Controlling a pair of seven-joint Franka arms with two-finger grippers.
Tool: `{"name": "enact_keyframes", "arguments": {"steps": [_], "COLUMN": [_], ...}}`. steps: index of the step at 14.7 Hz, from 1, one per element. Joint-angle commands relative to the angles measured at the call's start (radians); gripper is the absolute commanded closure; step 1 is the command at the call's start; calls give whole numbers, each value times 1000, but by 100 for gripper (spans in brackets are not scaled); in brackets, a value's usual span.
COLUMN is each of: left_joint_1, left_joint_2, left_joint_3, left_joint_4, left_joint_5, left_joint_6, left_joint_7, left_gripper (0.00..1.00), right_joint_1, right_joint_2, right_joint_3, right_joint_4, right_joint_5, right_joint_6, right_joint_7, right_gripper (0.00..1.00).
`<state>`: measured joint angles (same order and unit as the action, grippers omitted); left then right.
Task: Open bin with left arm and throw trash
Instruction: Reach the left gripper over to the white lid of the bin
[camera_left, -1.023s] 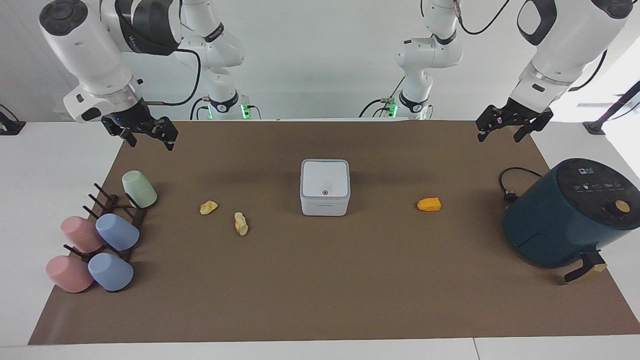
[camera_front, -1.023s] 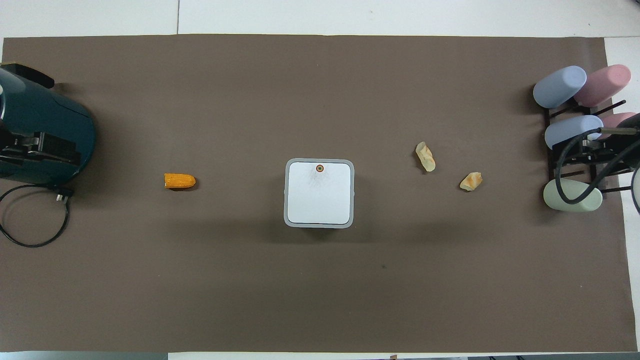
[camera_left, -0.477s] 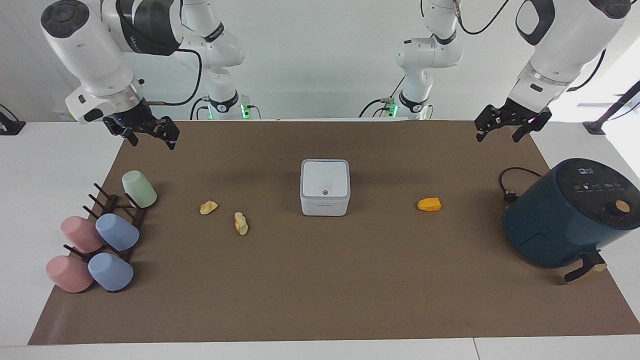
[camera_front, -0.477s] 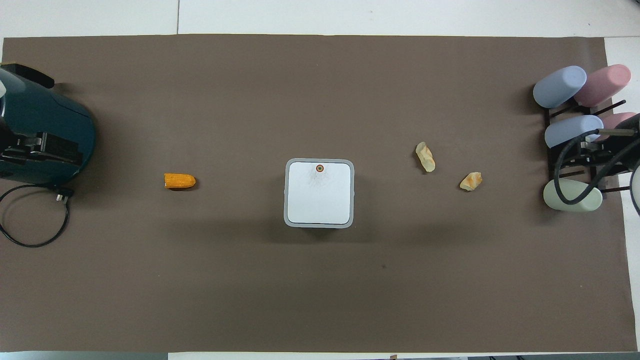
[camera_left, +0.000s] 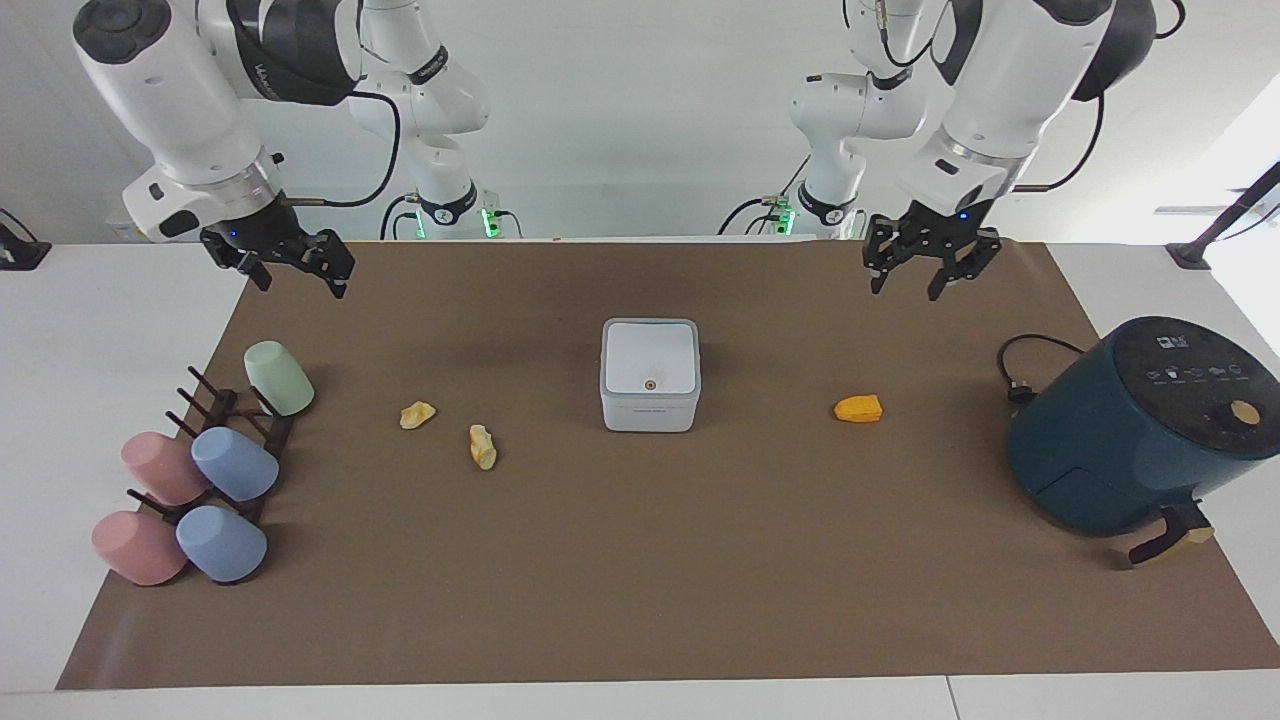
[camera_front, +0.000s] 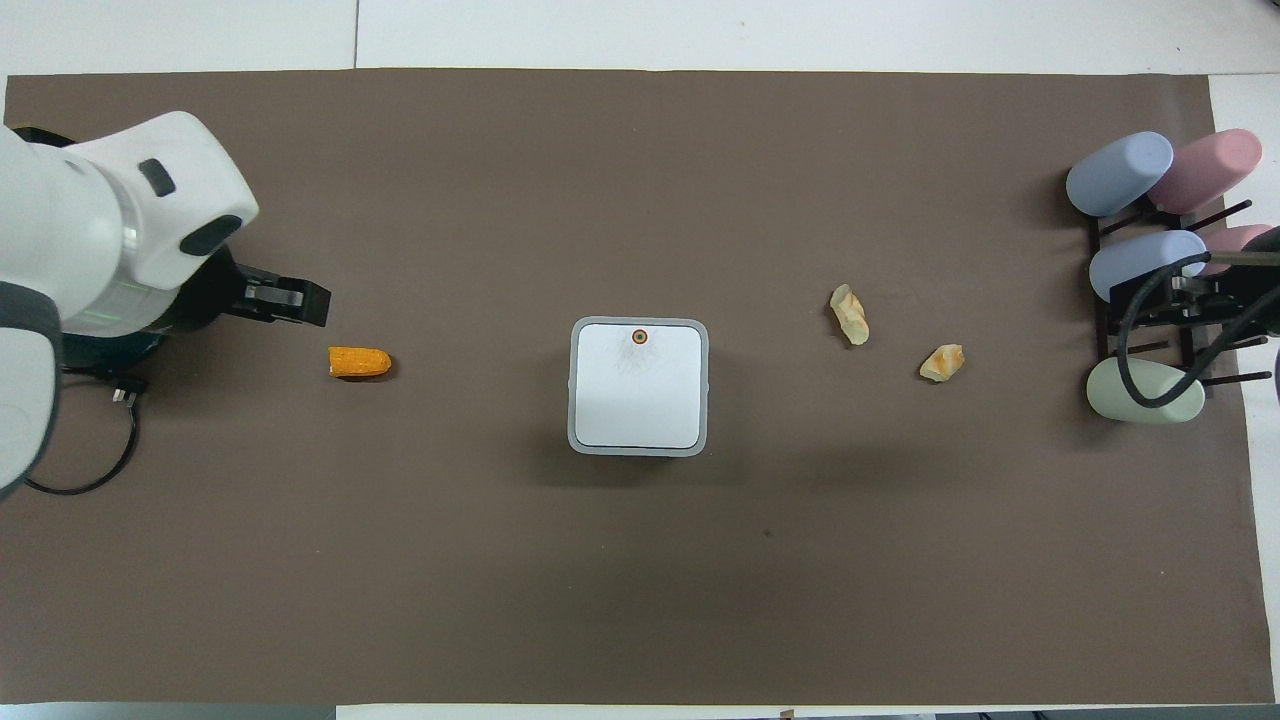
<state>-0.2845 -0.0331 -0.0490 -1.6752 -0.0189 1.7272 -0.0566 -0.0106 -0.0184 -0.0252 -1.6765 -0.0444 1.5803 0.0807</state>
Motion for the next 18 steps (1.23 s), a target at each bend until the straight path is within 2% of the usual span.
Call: {"name": "enact_keyframes", "arguments": {"steps": [1,3,7,10,13,15,18], "left_joint_1": [-94,-149,-252,-324,-363,-383,-396], "left_joint_2": [-82,-76,-8,94,174,212,259], "left_joint_3": [11,9,9,9,11,11,11], "left_joint_4": [-150,-182,-224,-219,-213,-215,-219], "left_joint_5": [-6,-6,-7,-6,-6,-6,-6], "left_joint_6": [171,265,463,587,666,724,744], "left_joint_7": [-17,-20,-121,-152,-184,-198,-198], "left_gripper": [100,100,100,100,100,100,100], "right_joint_1": [-5,-2,6,3,3,3,15], "right_joint_2": [-11,-20,-46,-54,-54,-54,-45], "right_joint_3": [-1,-1,7,7,7,7,7], "right_joint_4": [0,-23,-85,-106,-132,-190,-259], "right_joint_5": [14,14,14,15,26,92,94], "right_joint_6": [9,39,75,96,134,208,277], "right_joint_7": [-29,-27,-27,-30,-29,-27,-29], "right_gripper": [0,0,0,0,0,0,0]}}
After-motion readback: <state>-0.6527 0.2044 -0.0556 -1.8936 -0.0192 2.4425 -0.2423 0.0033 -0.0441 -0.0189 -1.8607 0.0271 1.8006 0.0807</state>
